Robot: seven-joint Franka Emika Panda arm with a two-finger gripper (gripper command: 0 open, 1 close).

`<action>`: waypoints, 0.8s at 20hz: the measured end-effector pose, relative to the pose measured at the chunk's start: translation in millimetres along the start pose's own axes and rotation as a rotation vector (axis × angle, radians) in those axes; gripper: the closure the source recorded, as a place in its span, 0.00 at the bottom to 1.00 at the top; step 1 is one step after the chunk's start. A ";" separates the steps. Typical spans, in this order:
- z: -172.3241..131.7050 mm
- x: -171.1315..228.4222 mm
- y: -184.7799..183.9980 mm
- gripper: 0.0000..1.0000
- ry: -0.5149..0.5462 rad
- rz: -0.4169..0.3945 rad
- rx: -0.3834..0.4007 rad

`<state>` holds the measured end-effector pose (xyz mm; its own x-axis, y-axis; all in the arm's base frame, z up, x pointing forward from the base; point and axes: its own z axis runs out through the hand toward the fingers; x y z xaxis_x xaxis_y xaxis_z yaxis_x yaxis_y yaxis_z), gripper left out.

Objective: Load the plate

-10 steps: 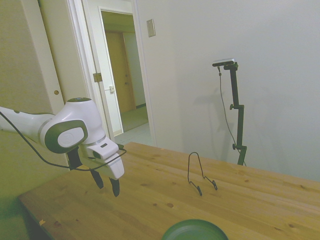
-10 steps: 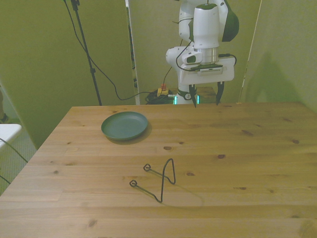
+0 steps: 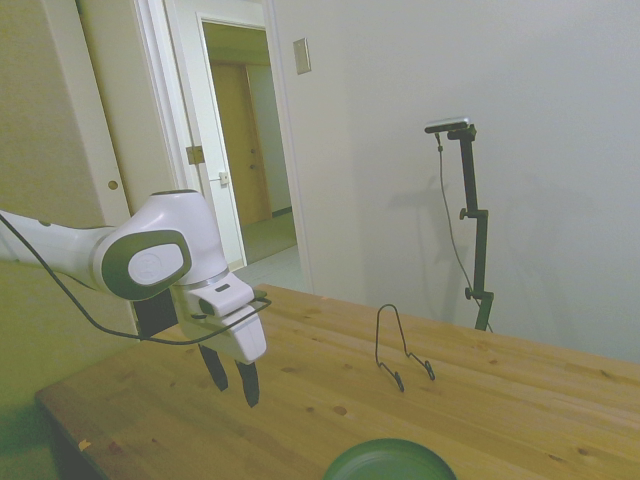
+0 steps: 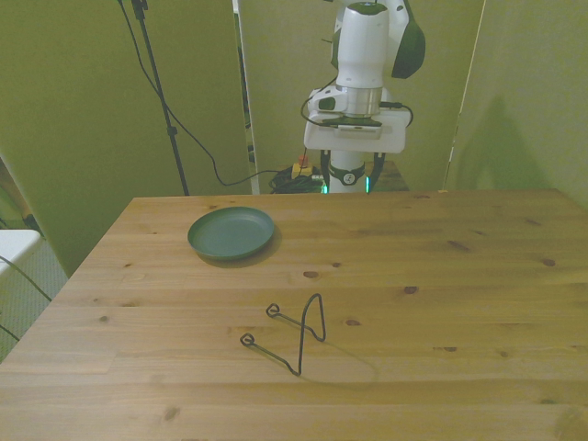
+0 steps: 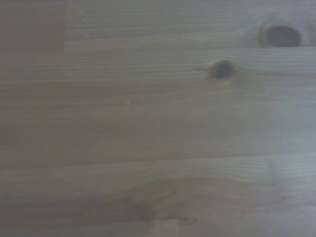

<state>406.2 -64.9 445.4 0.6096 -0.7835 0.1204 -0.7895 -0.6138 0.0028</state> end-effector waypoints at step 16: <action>26.1 80.0 64.7 0.00 0.076 0.015 -0.062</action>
<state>405.7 -169.8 429.3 0.5920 -0.7818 0.1955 -0.8030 -0.5927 0.0615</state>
